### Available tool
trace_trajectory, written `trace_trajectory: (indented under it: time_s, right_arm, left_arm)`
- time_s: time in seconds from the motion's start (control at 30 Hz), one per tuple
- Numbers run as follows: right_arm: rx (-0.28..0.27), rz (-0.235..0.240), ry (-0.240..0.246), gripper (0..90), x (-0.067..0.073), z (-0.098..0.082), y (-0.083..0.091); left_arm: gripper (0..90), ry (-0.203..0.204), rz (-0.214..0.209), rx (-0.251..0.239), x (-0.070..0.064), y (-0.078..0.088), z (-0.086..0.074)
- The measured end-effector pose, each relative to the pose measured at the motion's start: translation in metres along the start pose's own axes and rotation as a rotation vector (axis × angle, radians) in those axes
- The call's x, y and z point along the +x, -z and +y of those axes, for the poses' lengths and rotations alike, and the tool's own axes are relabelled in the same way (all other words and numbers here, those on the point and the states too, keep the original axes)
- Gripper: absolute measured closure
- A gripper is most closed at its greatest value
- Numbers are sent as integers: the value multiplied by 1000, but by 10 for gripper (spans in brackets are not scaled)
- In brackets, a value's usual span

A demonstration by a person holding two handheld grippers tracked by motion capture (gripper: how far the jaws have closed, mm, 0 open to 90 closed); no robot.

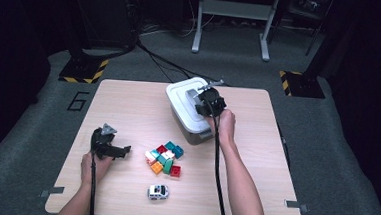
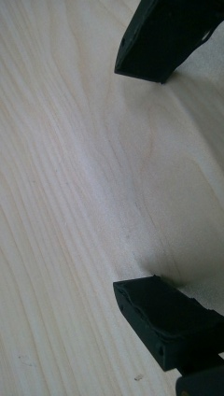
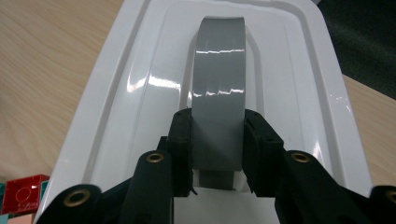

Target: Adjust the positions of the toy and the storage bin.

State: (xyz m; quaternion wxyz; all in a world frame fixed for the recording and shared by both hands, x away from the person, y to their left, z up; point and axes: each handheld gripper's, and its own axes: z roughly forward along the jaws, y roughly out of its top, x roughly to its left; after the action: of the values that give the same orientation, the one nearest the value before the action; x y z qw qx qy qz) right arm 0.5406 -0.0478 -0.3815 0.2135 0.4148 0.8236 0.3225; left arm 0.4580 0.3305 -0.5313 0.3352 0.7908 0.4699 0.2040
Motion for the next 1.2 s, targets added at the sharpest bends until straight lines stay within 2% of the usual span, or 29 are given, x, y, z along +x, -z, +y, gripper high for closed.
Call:
trace_trajectory:
  time_s: [0.1, 0.13, 0.23, 0.3, 0.33, 0.37, 0.43, 0.47, 0.53, 0.57, 0.67, 0.7, 0.73, 0.77, 0.83, 0.9, 1.0, 1.2]
  right_arm:
    - [2, 3, -10, 673, -3, -7, 7]
    - [2, 2, -13, 673, -5, -12, 12]
    - [-1, 4, -10, 673, -6, -17, 17]
    - [-4, 6, -29, 671, -6, -22, 21]
    - [5, 20, -60, 630, -8, -25, 24]
    - [5, 20, -60, 630, -8, -25, 24]
    - [-2, 37, -99, 526, -12, -26, 26]
    - [-12, 30, -103, 480, -14, -25, 27]
    - [-20, 32, -111, 452, -15, -20, 27]
    - [-32, 10, -99, 442, -14, -11, 25]
    - [-20, -18, -70, 453, -10, 0, 19]
    - [-10, -36, -59, 475, -8, 4, 15]
    - [0, -64, -37, 497, -5, 8, 11]
    - [24, -95, -14, 555, -2, 13, 2]
    - [35, -104, 2, 573, -1, 14, -2]
    - [21, -97, 11, 653, 1, 13, -7]
    - [17, -112, 5, 663, 5, 10, -7]
    - [25, -94, 3, 668, 0, 3, 1]
  left_arm:
    - [2, -8, -3, 12, 1, 1, 0]
    - [3, 4, -1, 2, 0, 0, 0]
    - [2, 3, -1, 1, 0, 0, 0]
    - [3, 0, -3, 6, 0, 1, 0]
    - [3, 2, 0, -1, 0, 0, 0]
    - [3, 2, 0, -1, 0, 0, 0]
    - [3, -4, -1, 3, 0, 0, 0]
    - [3, -3, -1, 3, 0, 0, 0]
    - [3, -5, -1, 4, 0, 0, 0]
    - [3, -4, -1, 3, 0, 0, 0]
    - [2, 3, 0, -2, 0, 0, 0]
    - [3, -6, -3, 11, 1, 1, 0]
    - [2, 3, 0, -3, 0, 0, 0]
    - [3, -4, -1, 3, 0, 0, 0]
    - [2, -4, -1, 4, 0, 0, 0]
    - [2, -5, -2, 8, 0, 1, 0]
    - [3, 0, -5, 11, 0, 1, 0]
    - [3, 2, 0, -1, 0, 0, 0]
